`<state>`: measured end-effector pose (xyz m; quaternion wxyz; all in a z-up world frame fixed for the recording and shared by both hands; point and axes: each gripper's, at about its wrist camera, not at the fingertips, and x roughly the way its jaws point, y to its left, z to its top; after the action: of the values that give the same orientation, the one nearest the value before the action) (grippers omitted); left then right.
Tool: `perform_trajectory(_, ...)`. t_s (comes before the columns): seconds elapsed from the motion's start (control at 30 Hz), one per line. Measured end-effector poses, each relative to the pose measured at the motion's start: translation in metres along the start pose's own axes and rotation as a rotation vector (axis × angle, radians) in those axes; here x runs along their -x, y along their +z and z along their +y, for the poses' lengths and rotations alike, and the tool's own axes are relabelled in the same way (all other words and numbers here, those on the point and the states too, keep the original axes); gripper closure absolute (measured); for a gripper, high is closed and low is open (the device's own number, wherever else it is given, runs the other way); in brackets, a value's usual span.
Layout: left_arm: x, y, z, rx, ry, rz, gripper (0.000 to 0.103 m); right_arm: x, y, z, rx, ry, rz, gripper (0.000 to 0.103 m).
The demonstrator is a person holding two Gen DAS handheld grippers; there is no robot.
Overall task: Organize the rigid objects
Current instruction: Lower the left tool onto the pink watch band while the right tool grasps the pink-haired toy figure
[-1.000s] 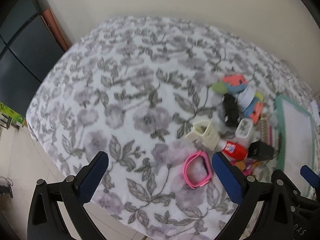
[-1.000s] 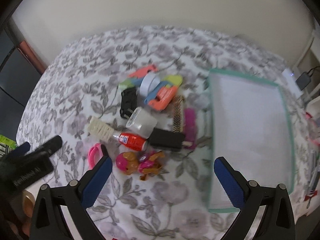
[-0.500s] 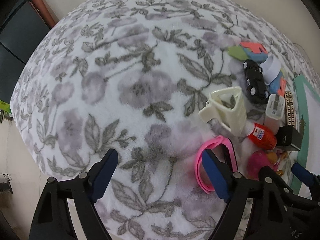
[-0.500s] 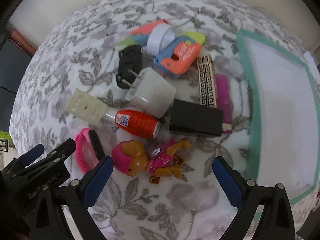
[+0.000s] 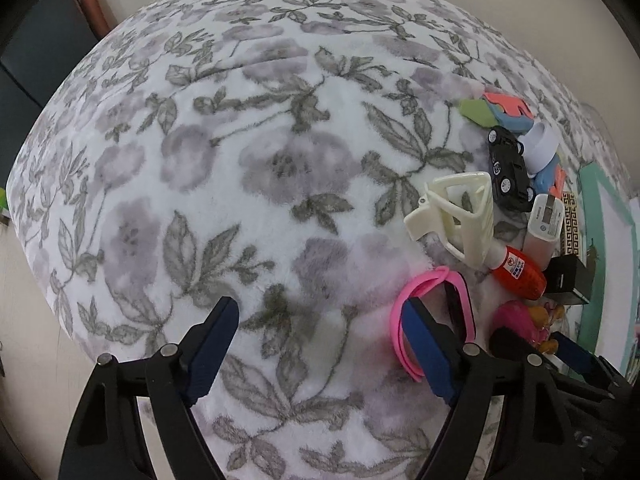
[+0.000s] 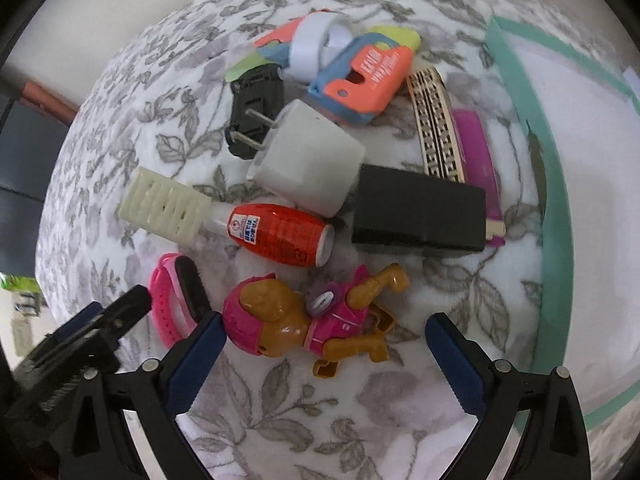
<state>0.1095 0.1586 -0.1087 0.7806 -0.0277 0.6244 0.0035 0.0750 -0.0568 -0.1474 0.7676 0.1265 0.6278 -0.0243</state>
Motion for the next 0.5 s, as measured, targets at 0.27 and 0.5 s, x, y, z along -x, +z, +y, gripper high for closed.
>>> perform_trajectory(0.27,-0.001,-0.006,-0.009,-0.031,0.010,-0.004,0.020,-0.002,-0.003,-0.006,-0.033,0.026,-0.020,0.018)
perform_trajectory(0.5,-0.007,-0.011,-0.030,-0.069,0.023,-0.002,0.037,-0.006,-0.006,-0.037,-0.092,0.044,-0.011,0.018)
